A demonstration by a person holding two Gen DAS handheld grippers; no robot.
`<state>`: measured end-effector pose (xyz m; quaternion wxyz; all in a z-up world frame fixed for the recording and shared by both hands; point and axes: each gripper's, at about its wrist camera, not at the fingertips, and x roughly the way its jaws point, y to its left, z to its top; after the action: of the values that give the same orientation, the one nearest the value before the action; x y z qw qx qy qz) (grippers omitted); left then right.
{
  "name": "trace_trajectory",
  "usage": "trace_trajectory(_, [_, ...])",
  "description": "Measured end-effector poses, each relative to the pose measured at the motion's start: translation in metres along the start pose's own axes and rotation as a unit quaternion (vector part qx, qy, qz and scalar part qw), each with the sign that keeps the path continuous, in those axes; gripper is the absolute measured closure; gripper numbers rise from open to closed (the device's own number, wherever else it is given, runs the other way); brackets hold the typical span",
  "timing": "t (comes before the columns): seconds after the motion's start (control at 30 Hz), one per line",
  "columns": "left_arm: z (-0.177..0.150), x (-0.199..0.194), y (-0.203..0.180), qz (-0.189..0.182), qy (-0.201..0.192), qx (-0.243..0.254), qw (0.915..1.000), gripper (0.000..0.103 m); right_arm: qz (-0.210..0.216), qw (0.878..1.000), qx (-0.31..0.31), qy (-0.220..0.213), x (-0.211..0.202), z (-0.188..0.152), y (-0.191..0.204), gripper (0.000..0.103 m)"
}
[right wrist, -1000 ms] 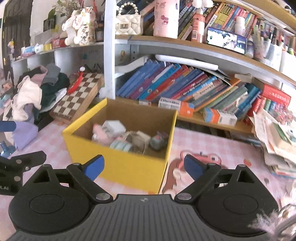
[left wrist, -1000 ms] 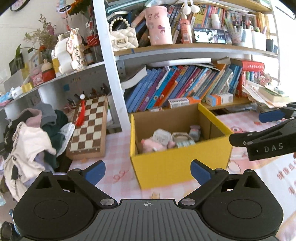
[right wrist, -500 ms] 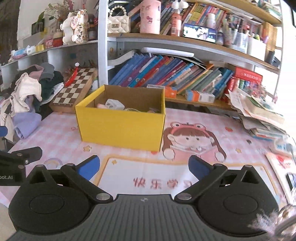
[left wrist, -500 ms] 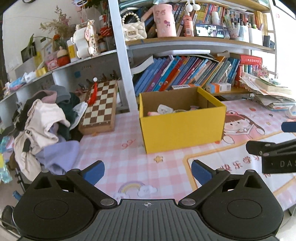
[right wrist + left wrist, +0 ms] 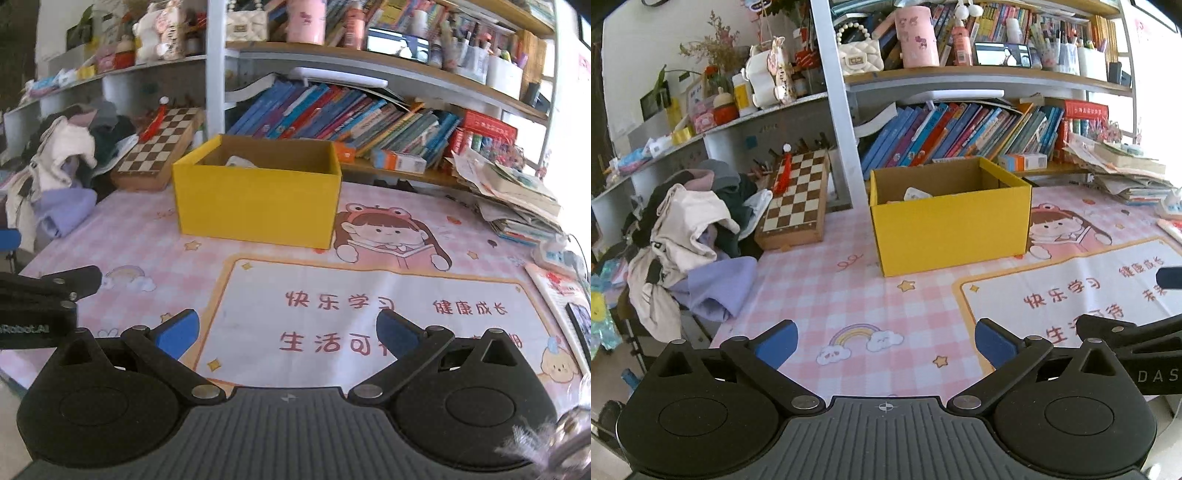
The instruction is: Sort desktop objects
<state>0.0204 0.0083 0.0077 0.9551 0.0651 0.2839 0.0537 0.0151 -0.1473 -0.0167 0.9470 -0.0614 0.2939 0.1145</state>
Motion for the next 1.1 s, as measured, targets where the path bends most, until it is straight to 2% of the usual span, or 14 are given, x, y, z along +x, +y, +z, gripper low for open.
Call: trace_trajectory(1.1, [-0.012,-0.010,-0.004,-0.002,0.005,0.012,0.9999,0.000,-0.005,1.000,0.014,0.010,-0.006,-0.005,-0.001,0.000])
